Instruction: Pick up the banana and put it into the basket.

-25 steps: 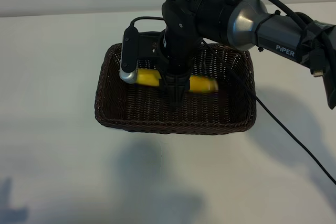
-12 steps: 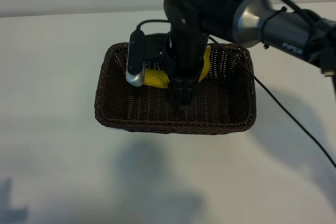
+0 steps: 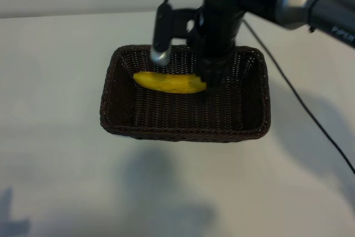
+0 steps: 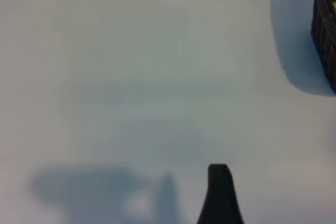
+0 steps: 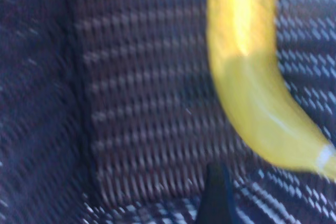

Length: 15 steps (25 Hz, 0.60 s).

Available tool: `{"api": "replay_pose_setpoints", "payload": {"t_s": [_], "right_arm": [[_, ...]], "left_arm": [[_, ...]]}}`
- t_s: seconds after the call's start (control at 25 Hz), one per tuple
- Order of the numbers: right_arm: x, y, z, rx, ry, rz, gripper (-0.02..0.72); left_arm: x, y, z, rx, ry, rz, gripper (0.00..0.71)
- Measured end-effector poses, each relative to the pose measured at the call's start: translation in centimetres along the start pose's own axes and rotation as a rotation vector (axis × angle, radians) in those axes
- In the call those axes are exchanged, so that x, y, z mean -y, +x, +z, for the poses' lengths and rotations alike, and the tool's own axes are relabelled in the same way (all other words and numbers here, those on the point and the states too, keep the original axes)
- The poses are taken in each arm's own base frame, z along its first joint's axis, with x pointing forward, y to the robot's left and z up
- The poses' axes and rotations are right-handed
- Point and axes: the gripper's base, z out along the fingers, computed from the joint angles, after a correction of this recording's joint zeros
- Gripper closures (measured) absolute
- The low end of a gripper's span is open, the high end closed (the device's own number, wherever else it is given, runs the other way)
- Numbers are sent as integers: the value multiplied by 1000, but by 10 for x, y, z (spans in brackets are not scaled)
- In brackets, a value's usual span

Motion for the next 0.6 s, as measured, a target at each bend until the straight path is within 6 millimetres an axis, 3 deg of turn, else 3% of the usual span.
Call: {"api": "replay_pose_setpoints", "payload": {"t_s": [0.32,0.6], "right_arm": [[43,54,-7,-21,33,223,150],[78,113,-9,-46,69,738,150]], "left_arm": [[0,0,0,0,0,-2,152],[0,0,0,0,0,-2,152]]}}
